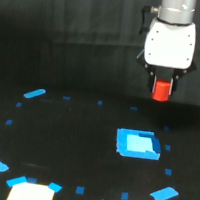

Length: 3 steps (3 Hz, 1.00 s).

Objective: Pick up the red object from the table

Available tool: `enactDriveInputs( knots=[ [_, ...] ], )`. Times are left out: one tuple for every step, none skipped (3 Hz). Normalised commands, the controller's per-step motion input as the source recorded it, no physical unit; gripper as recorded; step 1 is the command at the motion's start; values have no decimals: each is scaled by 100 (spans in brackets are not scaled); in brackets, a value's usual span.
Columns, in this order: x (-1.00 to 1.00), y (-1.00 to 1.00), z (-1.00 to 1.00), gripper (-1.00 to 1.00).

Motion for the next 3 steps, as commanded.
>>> enactDriveInputs(
  knots=[
    [6, -60, 100, -100],
    [-40, -20, 1, -100],
    [-36, -40, -6, -100]
  ],
)
